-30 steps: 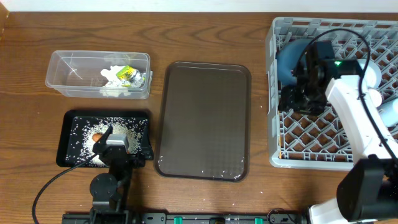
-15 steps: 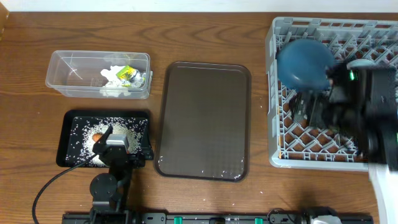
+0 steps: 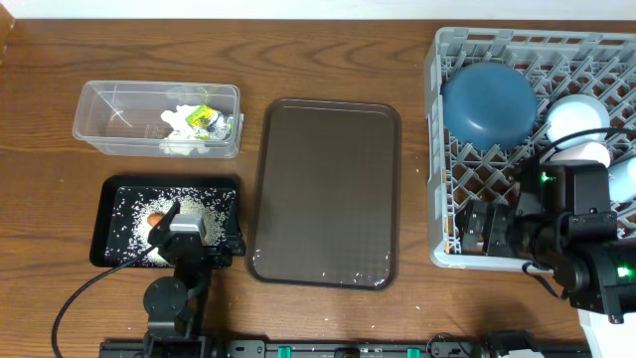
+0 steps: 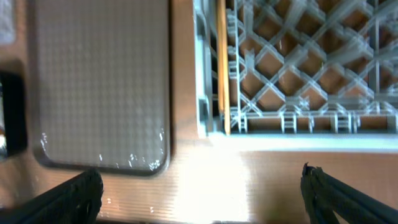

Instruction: Sort waste into correct bins and load items into the dishwasher rack

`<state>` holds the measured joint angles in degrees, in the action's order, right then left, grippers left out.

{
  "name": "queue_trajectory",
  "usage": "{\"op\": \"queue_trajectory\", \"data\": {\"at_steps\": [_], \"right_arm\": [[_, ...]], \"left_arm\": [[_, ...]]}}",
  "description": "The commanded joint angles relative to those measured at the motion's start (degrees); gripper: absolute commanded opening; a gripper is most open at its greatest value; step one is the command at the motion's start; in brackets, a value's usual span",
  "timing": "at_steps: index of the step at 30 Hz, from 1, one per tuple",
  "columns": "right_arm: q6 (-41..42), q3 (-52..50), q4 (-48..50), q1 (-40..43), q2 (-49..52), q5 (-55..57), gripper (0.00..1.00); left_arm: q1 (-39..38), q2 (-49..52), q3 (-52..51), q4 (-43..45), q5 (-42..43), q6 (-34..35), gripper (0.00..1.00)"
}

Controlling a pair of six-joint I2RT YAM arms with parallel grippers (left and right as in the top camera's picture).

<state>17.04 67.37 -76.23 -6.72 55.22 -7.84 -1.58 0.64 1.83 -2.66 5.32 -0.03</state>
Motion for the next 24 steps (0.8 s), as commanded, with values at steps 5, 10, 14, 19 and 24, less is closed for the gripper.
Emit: {"op": "queue_trajectory", "data": {"at_steps": [5, 10, 14, 19, 24], "right_arm": [[-4.7, -0.1, 0.5, -0.7, -0.5, 4.6, 0.99], [-8.9, -2.9, 7.1, -0.9, -0.7, 3.6, 0.99], [-14.5, -11.7, 19.5, -0.7, -4.6, -0.7, 0.99], [-18.0, -30.0, 44.3, -0.2, -14.2, -5.6, 0.99], [-18.0, -47.5, 67.8, 2.3, -25.3, -9.7, 0.99]], "left_arm": [[0.3, 0.0, -1.6, -0.9, -0.2, -0.4, 0.99], [0.3, 0.0, -1.6, -0.9, -0.2, -0.4, 0.99], [0.3, 0.0, -1.6, -0.9, -0.2, -0.4, 0.99], [0.3, 0.0, -1.6, -0.9, -0.2, -0.4, 0.99], [0.3, 0.0, -1.6, -0.9, -0.2, -0.4, 0.99]]}}
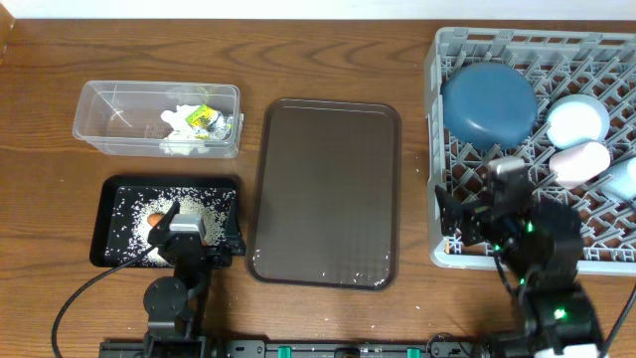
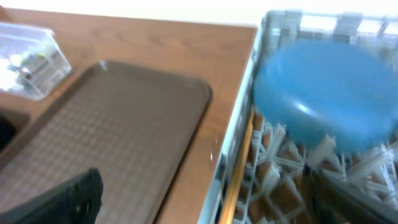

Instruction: Sort waste into correct bins and load items into the dishwasher rack

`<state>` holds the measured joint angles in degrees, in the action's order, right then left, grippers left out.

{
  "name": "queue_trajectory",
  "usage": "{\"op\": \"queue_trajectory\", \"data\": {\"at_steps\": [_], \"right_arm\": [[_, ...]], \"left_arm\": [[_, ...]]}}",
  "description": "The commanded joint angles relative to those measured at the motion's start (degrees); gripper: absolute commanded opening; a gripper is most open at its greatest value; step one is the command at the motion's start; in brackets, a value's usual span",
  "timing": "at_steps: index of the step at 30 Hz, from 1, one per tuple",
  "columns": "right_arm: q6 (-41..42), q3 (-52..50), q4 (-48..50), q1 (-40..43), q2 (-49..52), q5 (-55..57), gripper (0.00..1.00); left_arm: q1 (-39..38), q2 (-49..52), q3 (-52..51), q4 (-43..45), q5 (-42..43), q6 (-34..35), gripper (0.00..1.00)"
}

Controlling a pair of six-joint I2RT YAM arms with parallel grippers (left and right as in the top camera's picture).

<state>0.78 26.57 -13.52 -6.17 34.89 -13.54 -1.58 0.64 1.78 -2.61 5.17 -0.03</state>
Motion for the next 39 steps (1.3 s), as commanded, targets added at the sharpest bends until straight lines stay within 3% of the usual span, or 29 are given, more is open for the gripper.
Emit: {"op": "queue_trajectory", "data": {"at_steps": [1, 7, 15, 19, 39], "right_arm": [[-1.7, -10.0, 9.1, 2.3, -7.6, -4.2, 0.99], [-1.7, -23.6, 21.3, 3.3, -20.5, -4.2, 0.99], [-1.7, -26.3, 11.0, 6.3, -31.3, -1.1, 0.99], [-2.4, -26.2, 10.3, 8.3, -34.8, 0.0, 0.99], [-2.4, -26.2, 10.4, 9.6, -34.6, 0.0, 0.99]], "left_arm": [[0.3, 0.0, -1.6, -0.9, -0.1, -0.4, 0.99], [0.3, 0.0, -1.6, -0.9, -0.1, -0.4, 0.99], [0.3, 0.0, -1.6, -0.9, -0.1, -0.4, 0.99], [0.3, 0.0, -1.6, -0.9, -0.1, -0.4, 1.0], [0.3, 0.0, -1.6, -0.9, -0.1, -0.4, 0.99]]}}
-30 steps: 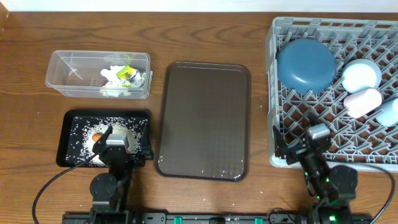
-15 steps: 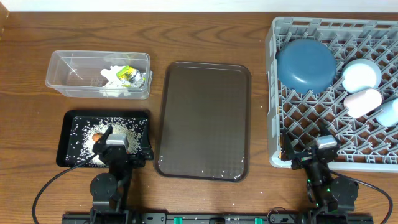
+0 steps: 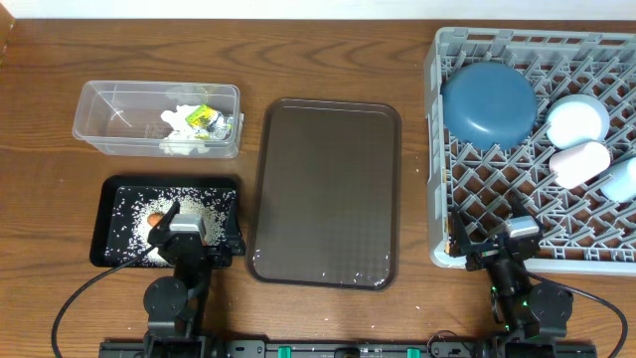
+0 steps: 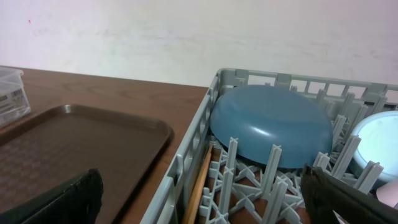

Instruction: Sort waste into correct bins and load items into the dishwasher rack

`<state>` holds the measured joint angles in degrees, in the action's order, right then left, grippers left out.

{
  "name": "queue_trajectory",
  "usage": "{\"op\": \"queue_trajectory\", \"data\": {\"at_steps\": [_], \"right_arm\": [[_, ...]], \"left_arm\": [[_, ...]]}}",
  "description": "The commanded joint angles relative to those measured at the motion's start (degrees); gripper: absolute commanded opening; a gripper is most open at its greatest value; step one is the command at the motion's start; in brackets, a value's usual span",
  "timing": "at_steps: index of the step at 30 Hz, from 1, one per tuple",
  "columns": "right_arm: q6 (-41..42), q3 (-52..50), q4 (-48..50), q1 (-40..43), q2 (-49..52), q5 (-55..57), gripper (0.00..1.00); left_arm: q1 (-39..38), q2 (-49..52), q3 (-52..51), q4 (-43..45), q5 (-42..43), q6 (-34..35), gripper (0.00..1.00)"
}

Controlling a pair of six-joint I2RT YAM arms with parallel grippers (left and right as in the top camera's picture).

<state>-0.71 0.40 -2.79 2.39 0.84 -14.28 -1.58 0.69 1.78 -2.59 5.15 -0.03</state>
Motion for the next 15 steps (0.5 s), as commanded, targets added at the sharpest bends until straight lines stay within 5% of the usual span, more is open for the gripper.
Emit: {"op": "queue_trajectory", "data": {"at_steps": [1, 15], "right_arm": [[-0.9, -0.1, -0.3, 1.0, -0.5, 0.8, 0.99], [-0.9, -0.1, -0.4, 1.0, -0.5, 0.7, 0.99]], "left_arm": [[0.3, -0.1, -1.6, -0.9, 0.0, -0.4, 0.99], [0.3, -0.1, -1.6, -1.2, -2.8, -0.4, 0.99]]}}
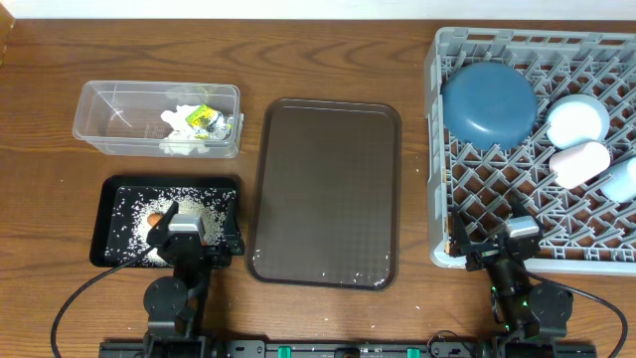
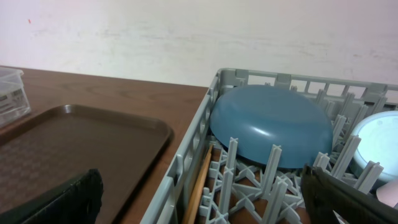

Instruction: Sort waste into correct bins and load items into the dishwasher rack

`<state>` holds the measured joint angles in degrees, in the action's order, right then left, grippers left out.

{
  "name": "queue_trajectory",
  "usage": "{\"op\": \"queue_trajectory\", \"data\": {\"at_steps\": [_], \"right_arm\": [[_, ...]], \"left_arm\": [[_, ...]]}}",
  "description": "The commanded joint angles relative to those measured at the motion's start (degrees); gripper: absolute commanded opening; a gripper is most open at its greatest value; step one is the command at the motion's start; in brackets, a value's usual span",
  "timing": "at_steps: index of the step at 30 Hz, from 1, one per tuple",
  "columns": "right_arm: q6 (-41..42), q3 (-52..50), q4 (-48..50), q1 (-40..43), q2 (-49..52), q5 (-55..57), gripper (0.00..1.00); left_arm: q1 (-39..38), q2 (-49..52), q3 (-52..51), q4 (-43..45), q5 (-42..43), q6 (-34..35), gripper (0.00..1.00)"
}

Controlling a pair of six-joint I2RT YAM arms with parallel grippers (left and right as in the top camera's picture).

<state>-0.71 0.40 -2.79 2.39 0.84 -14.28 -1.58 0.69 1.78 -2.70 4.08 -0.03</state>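
Observation:
The grey dishwasher rack at the right holds a blue bowl, a white bowl and a pink cup. A wooden chopstick lies along the rack's left wall. My right gripper sits low at the rack's front edge, open and empty. The clear bin holds wrappers and paper. A black tray carries rice-like scraps. My left gripper rests at that tray's front edge, fingers apart, holding nothing.
A brown serving tray lies bare in the middle of the wooden table, between the black tray and the rack. A pale blue item sits at the rack's right edge. A white wall stands behind the table.
My right gripper first hung open over the rack's front left corner, looking down at the chopstick and tray. Then it was drawn back and tilted toward the blue bowl. It later sat low at the rack's front edge and remains there. The left arm stayed still.

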Motion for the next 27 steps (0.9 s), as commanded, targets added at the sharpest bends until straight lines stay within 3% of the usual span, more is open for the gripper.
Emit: {"op": "queue_trajectory", "data": {"at_steps": [1, 27], "right_arm": [[-0.9, -0.1, -0.4, 1.0, -0.5, 0.7, 0.99], [-0.9, -0.1, -0.3, 1.0, -0.5, 0.7, 0.99]], "left_arm": [[0.3, -0.1, -1.6, -1.0, -1.8, -0.4, 0.99], [0.3, -0.5, -1.6, -1.1, -2.2, -0.4, 0.99]]}}
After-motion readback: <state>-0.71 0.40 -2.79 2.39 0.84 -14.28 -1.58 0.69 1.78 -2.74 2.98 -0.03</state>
